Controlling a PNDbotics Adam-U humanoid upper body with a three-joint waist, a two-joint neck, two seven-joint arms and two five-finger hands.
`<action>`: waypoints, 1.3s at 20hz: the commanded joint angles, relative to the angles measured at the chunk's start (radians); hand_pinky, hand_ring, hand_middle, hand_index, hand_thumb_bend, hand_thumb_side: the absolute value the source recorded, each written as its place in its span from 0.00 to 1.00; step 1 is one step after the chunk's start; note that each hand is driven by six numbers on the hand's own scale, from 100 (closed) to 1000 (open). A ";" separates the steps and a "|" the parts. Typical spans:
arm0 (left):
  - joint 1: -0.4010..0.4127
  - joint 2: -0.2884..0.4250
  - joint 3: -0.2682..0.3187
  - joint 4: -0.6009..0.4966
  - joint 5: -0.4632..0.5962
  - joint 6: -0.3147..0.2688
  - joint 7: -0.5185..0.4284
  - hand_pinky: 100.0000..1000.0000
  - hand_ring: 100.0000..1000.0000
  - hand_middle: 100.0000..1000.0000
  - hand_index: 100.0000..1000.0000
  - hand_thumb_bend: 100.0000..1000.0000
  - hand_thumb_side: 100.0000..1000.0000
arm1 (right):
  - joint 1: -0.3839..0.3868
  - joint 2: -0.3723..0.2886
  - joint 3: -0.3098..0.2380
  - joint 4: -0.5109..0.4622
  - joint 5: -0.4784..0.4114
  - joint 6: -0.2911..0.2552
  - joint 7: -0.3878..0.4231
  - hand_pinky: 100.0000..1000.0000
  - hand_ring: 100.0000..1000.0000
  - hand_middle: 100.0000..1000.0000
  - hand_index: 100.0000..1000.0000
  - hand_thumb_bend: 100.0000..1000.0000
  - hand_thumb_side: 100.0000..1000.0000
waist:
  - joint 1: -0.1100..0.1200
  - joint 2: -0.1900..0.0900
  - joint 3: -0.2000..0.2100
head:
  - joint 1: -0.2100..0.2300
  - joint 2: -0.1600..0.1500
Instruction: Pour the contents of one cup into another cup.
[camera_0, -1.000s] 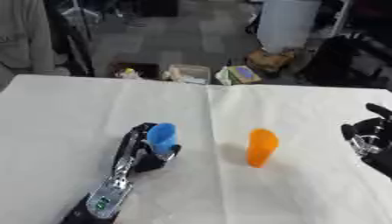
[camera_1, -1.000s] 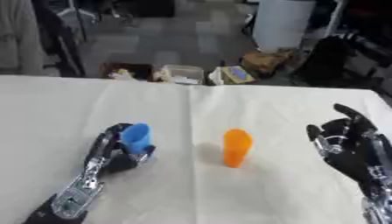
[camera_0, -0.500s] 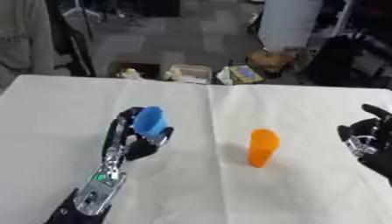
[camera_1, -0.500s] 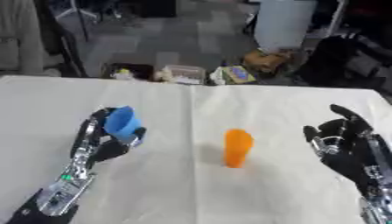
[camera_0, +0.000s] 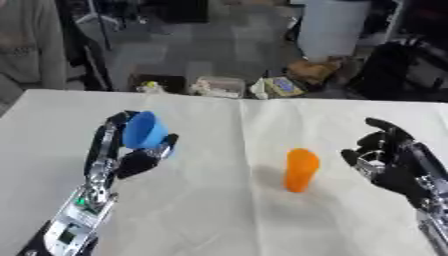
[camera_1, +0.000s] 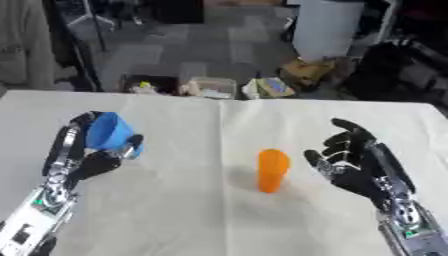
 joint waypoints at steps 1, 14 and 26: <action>-0.011 0.019 0.001 -0.040 0.010 0.007 -0.003 0.17 0.31 0.31 0.54 0.30 0.00 | -0.038 -0.021 0.021 0.044 0.012 -0.017 0.028 0.49 0.54 0.52 0.88 0.53 0.12 | 0.002 -0.017 0.003 | -0.008 -0.006; -0.001 0.012 -0.004 -0.043 0.027 0.001 -0.012 0.18 0.32 0.32 0.54 0.31 0.00 | -0.089 0.017 0.055 0.235 0.086 -0.072 0.056 0.68 0.68 0.60 0.89 0.62 0.14 | 0.008 -0.020 0.008 | -0.015 -0.007; 0.004 0.003 -0.008 -0.039 0.030 -0.005 -0.021 0.18 0.31 0.32 0.54 0.31 0.00 | -0.140 0.050 0.069 0.318 0.115 -0.094 0.064 0.70 0.68 0.59 0.89 0.61 0.15 | 0.019 -0.020 0.013 | -0.025 -0.005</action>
